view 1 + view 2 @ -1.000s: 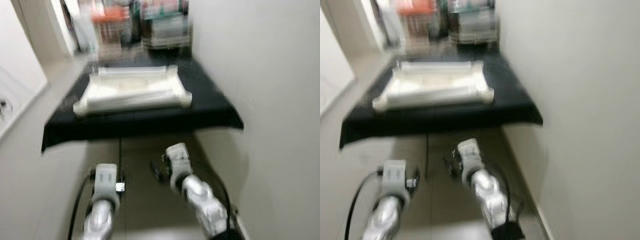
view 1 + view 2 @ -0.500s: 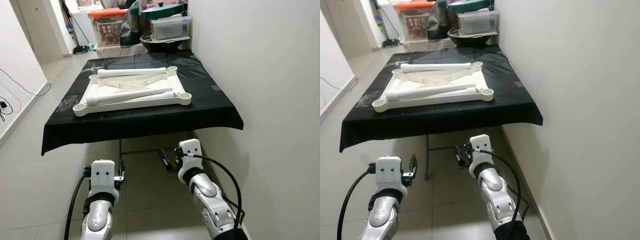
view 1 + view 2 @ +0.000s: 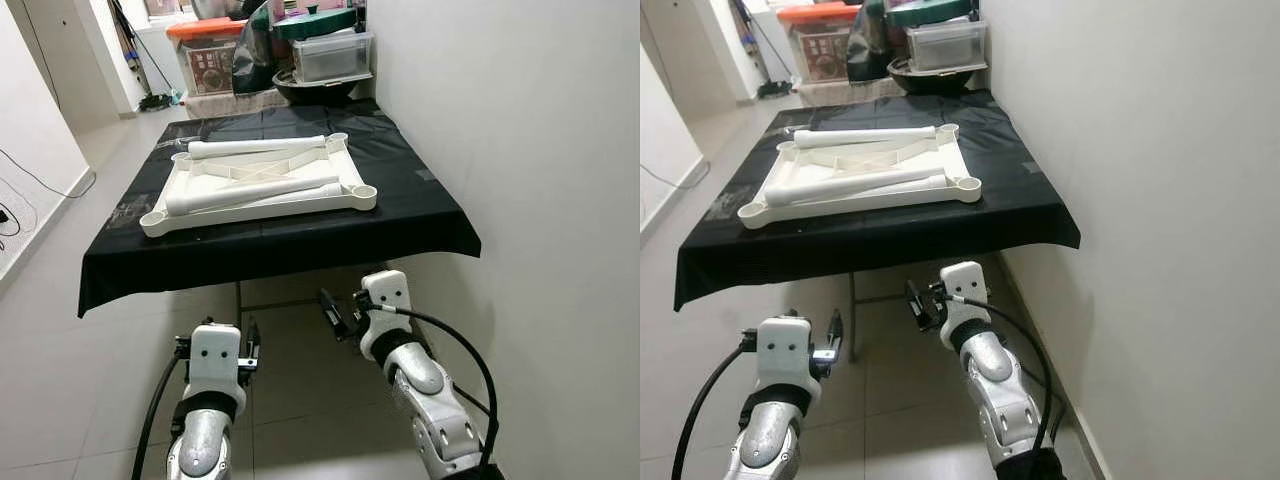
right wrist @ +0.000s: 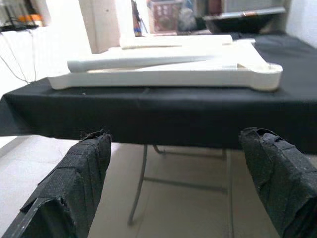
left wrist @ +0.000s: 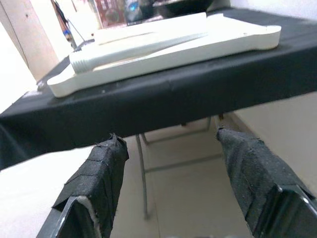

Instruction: Building children table

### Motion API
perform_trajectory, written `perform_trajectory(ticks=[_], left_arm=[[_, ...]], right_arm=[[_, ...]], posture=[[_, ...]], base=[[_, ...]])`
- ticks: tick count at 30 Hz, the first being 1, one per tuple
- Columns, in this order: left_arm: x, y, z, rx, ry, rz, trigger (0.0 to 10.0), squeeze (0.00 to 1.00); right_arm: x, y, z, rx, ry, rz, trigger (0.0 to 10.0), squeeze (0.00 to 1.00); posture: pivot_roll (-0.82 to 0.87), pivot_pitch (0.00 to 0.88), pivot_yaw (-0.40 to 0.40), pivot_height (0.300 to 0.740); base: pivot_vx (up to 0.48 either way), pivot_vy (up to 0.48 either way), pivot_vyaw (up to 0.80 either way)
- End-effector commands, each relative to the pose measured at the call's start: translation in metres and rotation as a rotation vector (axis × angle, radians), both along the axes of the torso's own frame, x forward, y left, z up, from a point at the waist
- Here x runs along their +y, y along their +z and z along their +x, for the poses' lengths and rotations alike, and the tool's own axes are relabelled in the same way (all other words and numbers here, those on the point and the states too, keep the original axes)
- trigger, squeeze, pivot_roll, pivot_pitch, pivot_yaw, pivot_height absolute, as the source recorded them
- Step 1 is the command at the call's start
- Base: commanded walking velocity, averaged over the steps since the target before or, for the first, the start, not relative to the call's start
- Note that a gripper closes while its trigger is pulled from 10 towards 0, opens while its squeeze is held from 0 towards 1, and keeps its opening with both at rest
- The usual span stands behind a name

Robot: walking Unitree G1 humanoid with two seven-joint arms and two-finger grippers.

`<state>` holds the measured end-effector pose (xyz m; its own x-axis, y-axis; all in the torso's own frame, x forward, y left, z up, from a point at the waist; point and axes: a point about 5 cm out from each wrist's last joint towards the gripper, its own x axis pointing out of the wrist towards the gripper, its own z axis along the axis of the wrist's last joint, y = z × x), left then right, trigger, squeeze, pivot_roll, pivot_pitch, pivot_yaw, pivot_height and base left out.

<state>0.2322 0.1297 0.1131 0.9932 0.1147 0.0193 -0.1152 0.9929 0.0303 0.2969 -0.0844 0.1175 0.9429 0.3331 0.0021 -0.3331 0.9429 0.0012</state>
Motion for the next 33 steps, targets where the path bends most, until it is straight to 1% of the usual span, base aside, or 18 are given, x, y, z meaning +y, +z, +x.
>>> perform_trajectory(ticks=[1, 5, 13, 19, 26, 33], left_arm=[[0.0012, -0.0068, -0.0019, 0.042, 0.026, -0.027, 10.0, 0.0], [0.0028, -0.0073, -0.0019, 0.045, 0.032, -0.024, 10.0, 0.0], [0.0023, -0.0066, -0.0009, 0.049, 0.024, -0.012, 10.0, 0.0], [0.0028, -0.0085, -0.001, 0.063, 0.017, -0.027, 10.0, 0.0], [0.0034, -0.0096, -0.0003, 0.074, 0.02, -0.028, 10.0, 0.0], [0.0012, -0.0108, 0.0003, 0.083, 0.009, -0.031, 10.0, 0.0]], right_arm=[[0.0014, -0.0011, -0.0006, 0.013, -0.01, 0.009, 10.0, 0.0], [0.0009, -0.0017, -0.0004, 0.019, -0.016, 0.013, 10.0, 0.0], [0.0038, -0.0014, -0.0009, 0.031, 0.02, 0.028, 10.0, 0.0], [0.0059, -0.0027, -0.0017, 0.036, 0.022, 0.032, 10.0, 0.0], [0.0059, -0.0039, -0.0004, 0.047, 0.018, 0.04, 10.0, 0.0], [0.005, -0.0058, 0.0005, 0.062, 0.018, 0.034, 10.0, 0.0]], posture=[[-0.17, 0.0, 0.087, 0.74], [-0.17, 0.0, 0.086, 0.74], [-0.17, 0.0, 0.085, 0.74], [-0.15, 0.0, 0.094, 0.74], [-0.13, 0.0, 0.077, 0.74], [-0.14, 0.0, 0.077, 0.74]], base=[[0.0, 0.0, 0.0], [0.0, 0.0, 0.0], [0.0, 0.0, 0.0], [0.0, 0.0, 0.0], [0.0, 0.0, 0.0], [0.0, 0.45, 0.0]])
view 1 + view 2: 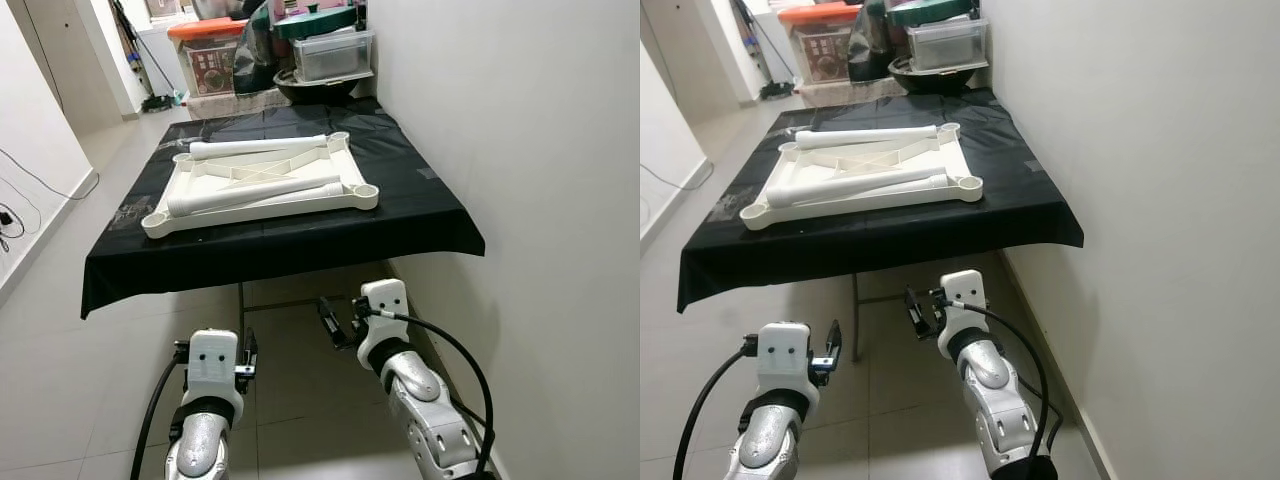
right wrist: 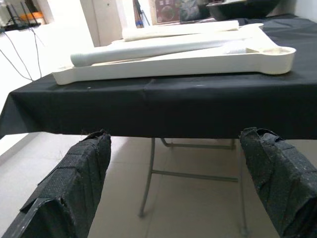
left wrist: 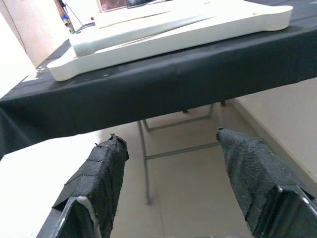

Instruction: Building children table

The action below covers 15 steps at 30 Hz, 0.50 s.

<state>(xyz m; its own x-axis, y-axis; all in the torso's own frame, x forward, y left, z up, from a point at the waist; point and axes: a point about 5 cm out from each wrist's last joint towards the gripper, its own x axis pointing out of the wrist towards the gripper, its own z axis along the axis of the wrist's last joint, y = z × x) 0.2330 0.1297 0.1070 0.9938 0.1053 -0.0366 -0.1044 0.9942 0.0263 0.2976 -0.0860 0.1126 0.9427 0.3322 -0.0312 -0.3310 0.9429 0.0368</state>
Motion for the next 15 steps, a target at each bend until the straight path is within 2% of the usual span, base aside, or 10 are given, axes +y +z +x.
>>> perform_trajectory(ticks=[1, 15], left_arm=[[0.0013, -0.0047, -0.0005, 0.028, 0.019, -0.021, 10.0, 0.0], [-0.0016, -0.0055, 0.0001, 0.035, 0.009, -0.016, 10.0, 0.0]], right_arm=[[0.0066, -0.0009, -0.0003, 0.018, 0.019, 0.012, 10.0, 0.0], [0.0048, -0.0023, 0.0, 0.023, 0.02, 0.003, 10.0, 0.0]], posture=[[-0.14, 0.0, 0.077, 0.74], [-0.16, 0.0, 0.068, 0.74]], base=[[0.0, 0.476, 0.0], [0.0, 0.477, 0.0]])
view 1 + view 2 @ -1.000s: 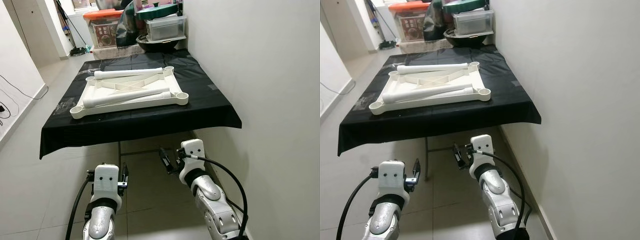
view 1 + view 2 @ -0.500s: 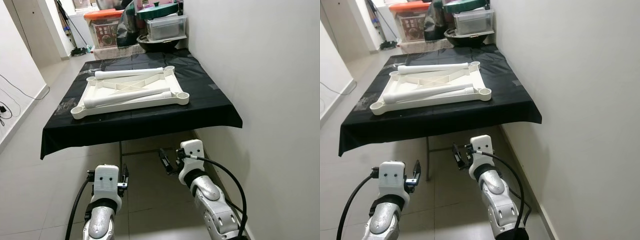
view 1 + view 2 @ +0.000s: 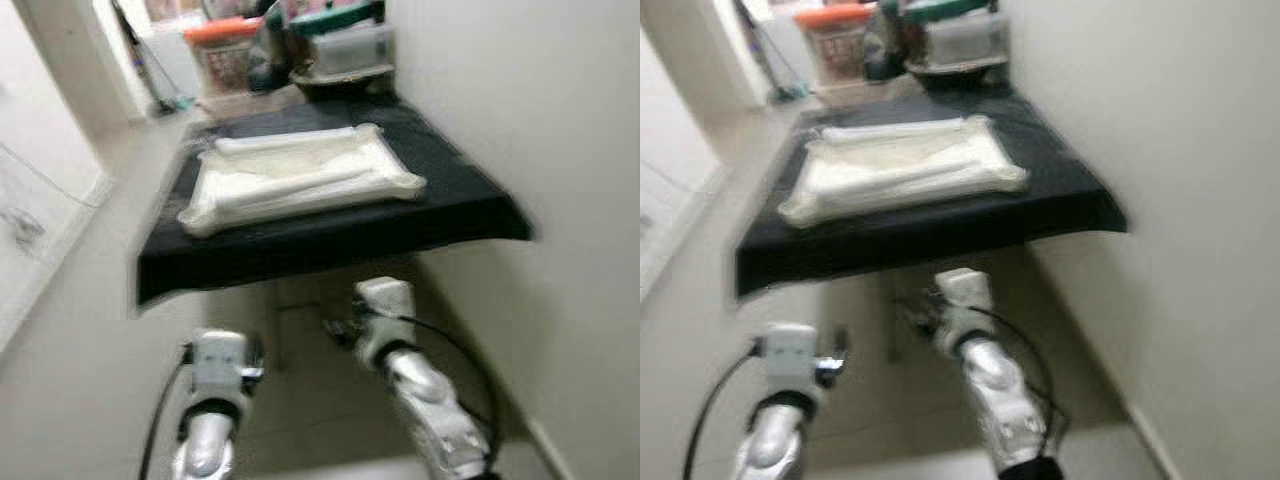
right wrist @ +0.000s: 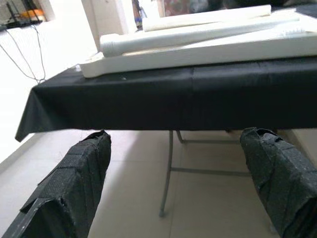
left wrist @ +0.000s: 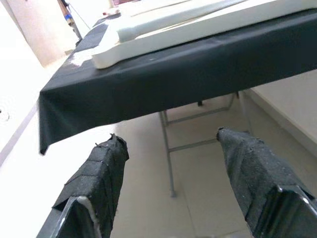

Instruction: Building children table

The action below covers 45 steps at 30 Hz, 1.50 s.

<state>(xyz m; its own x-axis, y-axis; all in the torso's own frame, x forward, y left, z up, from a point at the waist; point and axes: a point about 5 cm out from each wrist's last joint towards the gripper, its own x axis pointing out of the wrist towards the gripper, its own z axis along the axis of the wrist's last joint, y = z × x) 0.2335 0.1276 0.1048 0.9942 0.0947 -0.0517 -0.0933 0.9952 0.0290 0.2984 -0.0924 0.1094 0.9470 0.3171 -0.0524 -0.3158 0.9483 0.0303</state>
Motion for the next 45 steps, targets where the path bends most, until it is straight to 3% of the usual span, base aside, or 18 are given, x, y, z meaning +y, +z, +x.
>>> perform_trajectory(ticks=[1, 4, 45], left_arm=[[-0.0002, -0.0032, -0.0002, 0.018, 0.019, -0.016, 10.0, 0.0], [0.0006, -0.0041, -0.0005, 0.021, 0.027, -0.028, 10.0, 0.0], [0.0032, 0.0025, -0.0008, -0.008, 0.019, 0.003, 10.0, 0.0]], right_arm=[[0.0108, 0.0008, -0.0007, 0.005, 0.036, 0.017, 10.0, 0.0], [0.0121, 0.0009, -0.0015, 0.002, 0.049, 0.016, 10.0, 0.0], [0.0157, 0.0021, -0.0022, 0.003, 0.057, 0.028, 10.0, 0.0]], posture=[[-0.16, 0.0, 0.068, 0.74], [-0.17, 0.0, 0.08, 0.74], [-0.16, 0.0, 0.084, 0.74]], base=[[0.0, 0.48, 0.0], [0.0, 0.48, 0.0], [0.0, 0.0, 0.0]])
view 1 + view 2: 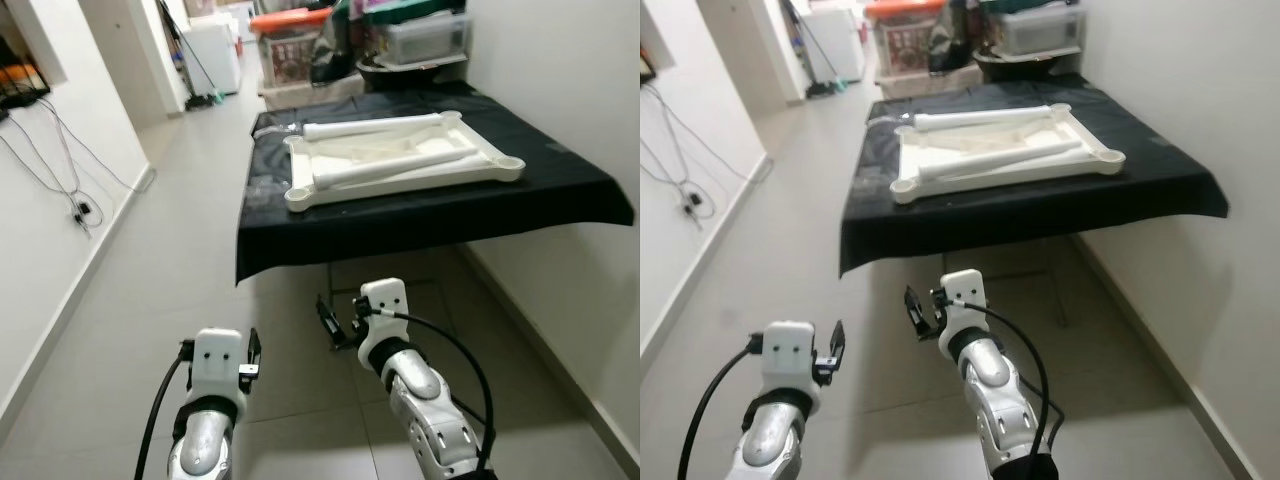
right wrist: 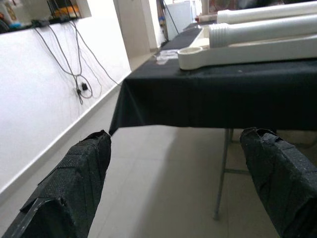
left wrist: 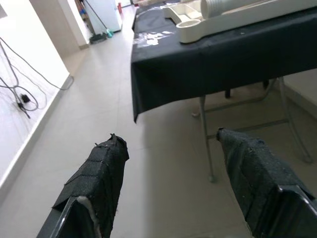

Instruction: Building children table

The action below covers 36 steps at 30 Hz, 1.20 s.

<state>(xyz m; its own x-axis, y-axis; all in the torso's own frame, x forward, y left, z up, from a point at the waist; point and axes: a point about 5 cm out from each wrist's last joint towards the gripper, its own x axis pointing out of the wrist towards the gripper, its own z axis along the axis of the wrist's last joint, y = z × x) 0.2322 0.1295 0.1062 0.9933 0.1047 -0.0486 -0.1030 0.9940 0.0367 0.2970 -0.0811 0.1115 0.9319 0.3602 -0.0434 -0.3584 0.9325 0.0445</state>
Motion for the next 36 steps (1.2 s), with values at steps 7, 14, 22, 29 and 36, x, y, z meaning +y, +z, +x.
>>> perform_trajectory(ticks=[7, 14, 22, 29, 36], left_arm=[[0.0024, 0.0015, 0.0004, -0.007, 0.004, -0.005, 10.0, 0.0], [0.0029, 0.0022, -0.0002, -0.011, 0.001, 0.0, 10.0, 0.0], [0.0006, 0.0032, 0.0002, -0.014, -0.005, -0.004, 10.0, 0.0], [0.0002, 0.0027, 0.0, -0.013, -0.009, -0.002, 10.0, 0.0], [0.001, 0.0027, 0.0012, -0.013, -0.012, 0.004, 10.0, 0.0]], right_arm=[[0.0059, 0.0022, -0.0008, -0.007, 0.013, 0.015, 10.0, 0.0], [0.007, 0.0029, -0.0011, -0.006, 0.015, 0.022, 10.0, 0.0], [0.0051, 0.0042, -0.0004, -0.015, 0.004, 0.025, 10.0, 0.0], [0.006, 0.0032, -0.0008, -0.011, 0.008, 0.025, 10.0, 0.0], [0.0069, 0.0035, -0.0001, -0.012, 0.009, 0.023, 10.0, 0.0]], posture=[[-0.14, 0.0, 0.089, 0.74], [-0.12, 0.0, 0.079, 0.74], [-0.12, 0.0, 0.081, 0.74], [-0.11, 0.0, 0.078, 0.74], [-0.11, 0.0, 0.077, 0.74]], base=[[0.176, 0.0, 0.0], [0.261, 0.0, 0.0], [0.286, 0.0, 0.0], [0.286, 0.0, 0.0], [0.302, 0.0, 0.0]])
